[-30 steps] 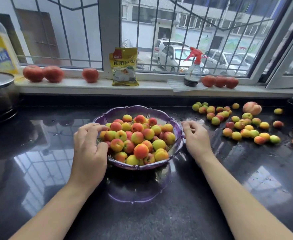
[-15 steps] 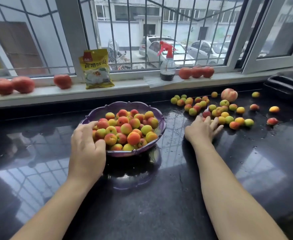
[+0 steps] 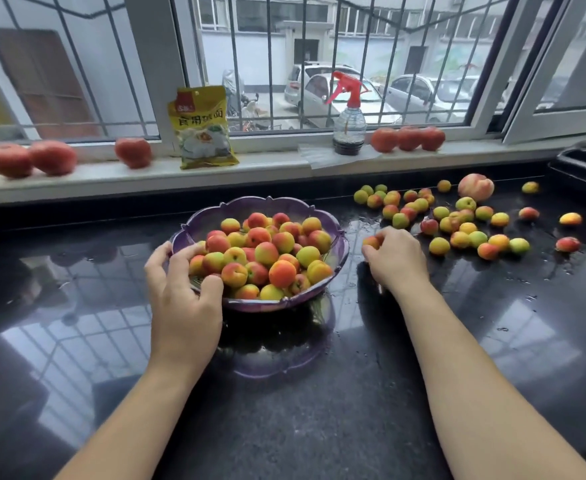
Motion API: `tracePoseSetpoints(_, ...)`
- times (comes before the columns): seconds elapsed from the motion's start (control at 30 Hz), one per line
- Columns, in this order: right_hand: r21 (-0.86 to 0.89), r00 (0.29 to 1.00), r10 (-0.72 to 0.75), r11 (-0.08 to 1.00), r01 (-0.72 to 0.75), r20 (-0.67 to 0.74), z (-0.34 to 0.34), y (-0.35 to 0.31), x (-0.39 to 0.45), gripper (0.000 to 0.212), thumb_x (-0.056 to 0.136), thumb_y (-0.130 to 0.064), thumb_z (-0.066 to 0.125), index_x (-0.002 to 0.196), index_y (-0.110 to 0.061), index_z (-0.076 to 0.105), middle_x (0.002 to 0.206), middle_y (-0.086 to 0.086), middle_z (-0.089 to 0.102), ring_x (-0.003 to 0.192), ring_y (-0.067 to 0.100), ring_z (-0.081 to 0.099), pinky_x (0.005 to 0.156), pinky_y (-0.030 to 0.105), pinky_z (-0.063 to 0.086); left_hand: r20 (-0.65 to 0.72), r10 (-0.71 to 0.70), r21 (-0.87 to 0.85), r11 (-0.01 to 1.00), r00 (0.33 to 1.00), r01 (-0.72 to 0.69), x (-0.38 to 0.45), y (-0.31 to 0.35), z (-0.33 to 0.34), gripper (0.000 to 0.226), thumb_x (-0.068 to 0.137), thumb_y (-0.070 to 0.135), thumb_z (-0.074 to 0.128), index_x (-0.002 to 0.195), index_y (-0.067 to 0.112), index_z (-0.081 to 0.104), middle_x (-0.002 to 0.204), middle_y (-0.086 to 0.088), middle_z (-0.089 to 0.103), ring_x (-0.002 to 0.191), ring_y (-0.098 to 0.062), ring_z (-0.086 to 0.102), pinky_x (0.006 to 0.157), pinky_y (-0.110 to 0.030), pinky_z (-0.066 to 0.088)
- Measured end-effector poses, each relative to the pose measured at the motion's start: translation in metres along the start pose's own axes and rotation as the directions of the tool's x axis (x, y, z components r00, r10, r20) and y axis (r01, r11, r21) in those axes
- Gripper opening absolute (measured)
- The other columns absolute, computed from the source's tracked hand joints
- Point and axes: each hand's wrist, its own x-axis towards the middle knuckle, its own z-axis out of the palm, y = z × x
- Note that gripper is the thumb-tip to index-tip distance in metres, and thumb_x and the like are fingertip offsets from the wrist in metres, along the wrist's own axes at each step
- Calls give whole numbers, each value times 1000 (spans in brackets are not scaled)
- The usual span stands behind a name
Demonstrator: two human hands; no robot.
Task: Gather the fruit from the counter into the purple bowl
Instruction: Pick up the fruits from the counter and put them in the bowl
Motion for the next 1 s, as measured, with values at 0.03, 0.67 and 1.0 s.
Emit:
tracePoseSetpoints(0.03, 99, 999, -24, 995, 28, -41, -5, -7, -4, 25, 96, -28, 60, 113, -12, 69, 111, 10, 67, 96, 27, 57, 78, 31, 44, 11, -1, -16, 1000, 1000, 1, 0, -1, 0, 56, 83, 36, 46, 138, 27, 57, 160, 10, 22, 132, 6, 25, 97, -5, 20)
tracePoseSetpoints(0.67, 526, 929, -342, 821, 222, 143, -9, -75, -28, 21, 93, -26, 67, 114, -24, 71, 109, -8, 70, 108, 10, 61, 89, 27, 52, -6, 9, -60, 998, 1000, -9, -1, -2, 4, 45, 90, 32, 51, 134, 25, 56, 161, 9, 23, 129, 2, 31, 87, -3, 26)
tracePoseSetpoints(1.0, 267, 984, 92, 962, -48, -152, -12, -17, -13, 34, 94, -17, 53, 126, -15, 64, 131, 11, 58, 124, 31, 48, 106, 40, 40, 44, -18, -109, 994, 999, 23, -3, 4, -4, 53, 86, 41, 45, 133, 22, 57, 159, 9, 23, 124, 9, 34, 80, 12, 24)
